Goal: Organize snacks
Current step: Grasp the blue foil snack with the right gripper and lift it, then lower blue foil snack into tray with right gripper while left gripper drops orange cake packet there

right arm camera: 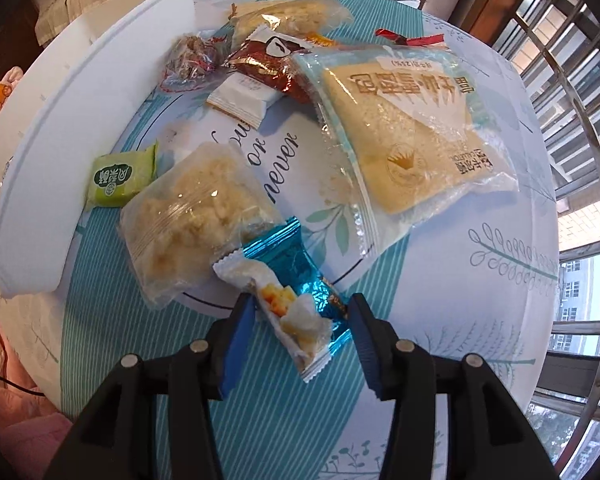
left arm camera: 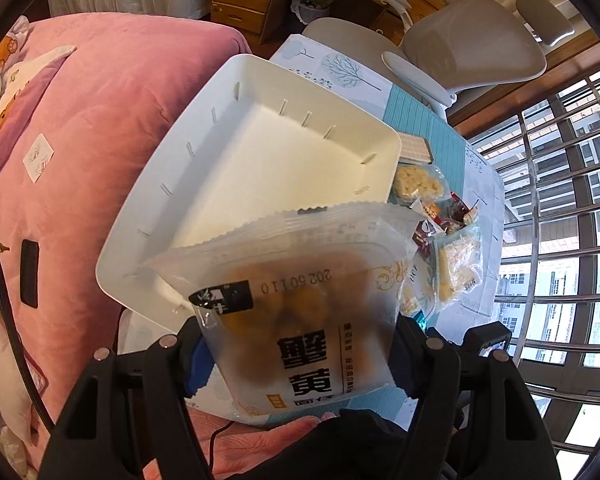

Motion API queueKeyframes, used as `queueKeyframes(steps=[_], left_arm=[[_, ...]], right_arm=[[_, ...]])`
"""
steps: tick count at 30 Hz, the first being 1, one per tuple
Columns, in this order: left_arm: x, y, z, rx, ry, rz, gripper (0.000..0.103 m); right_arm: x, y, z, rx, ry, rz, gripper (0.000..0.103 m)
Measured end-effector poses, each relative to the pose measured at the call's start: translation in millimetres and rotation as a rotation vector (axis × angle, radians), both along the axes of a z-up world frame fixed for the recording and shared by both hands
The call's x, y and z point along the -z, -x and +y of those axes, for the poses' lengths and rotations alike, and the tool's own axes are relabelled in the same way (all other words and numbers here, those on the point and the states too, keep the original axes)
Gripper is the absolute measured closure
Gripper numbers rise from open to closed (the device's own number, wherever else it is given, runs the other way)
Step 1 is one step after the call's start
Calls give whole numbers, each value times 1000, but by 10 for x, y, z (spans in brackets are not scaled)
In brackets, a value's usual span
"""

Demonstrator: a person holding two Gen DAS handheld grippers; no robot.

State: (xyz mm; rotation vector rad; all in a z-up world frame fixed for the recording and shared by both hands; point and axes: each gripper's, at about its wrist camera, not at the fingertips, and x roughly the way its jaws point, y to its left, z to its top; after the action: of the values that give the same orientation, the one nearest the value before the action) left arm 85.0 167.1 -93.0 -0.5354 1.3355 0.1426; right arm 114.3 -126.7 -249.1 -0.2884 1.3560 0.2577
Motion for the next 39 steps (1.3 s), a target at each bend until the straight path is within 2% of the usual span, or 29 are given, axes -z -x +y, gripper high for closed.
queueKeyframes(steps=[1,2,6,14,20,25,33,39], left_arm=[[5,-5,30,2,0,1,34],[12,-14,63,5,-1,2,34],[47,-50,193,25,-2,10,34],[78,-145,425,92,-21,14,34],[154,-180,522,165,-30,29,34],[253,-201,608,208,-65,58,33],[329,-229,747,233,-103,24,33],[399,-239,888,230,-42,-42,33]], right_arm=[[-1,0,11,12,0,-3,59],[-11,2,4,19,-1,-4,66],[-29,41,7,40,17,-19,68],[-117,137,18,168,-26,-14,68],[-432,284,132,222,-22,-88,68],[-715,342,286,267,-72,-125,68],[-1112,302,747,207,-187,-176,68],[-1307,275,1141,130,-290,-183,68]])
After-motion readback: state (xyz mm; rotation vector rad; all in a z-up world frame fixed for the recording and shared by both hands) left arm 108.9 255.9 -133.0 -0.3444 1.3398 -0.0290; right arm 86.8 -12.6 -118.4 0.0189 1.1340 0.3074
